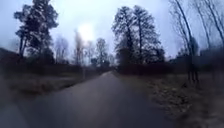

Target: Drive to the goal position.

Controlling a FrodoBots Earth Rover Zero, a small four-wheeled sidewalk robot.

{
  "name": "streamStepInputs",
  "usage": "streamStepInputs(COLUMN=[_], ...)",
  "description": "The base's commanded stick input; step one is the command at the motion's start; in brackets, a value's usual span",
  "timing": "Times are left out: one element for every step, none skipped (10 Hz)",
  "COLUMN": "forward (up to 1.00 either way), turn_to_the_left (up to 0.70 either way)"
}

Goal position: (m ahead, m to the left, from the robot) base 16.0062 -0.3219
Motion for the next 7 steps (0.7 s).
streamStepInputs(forward=[0.7,0.7,0.7,0.7,0.7,0.7,0.7], turn_to_the_left=[0.0,0.0,0.0,0.0,0.0,0.0,0.0])
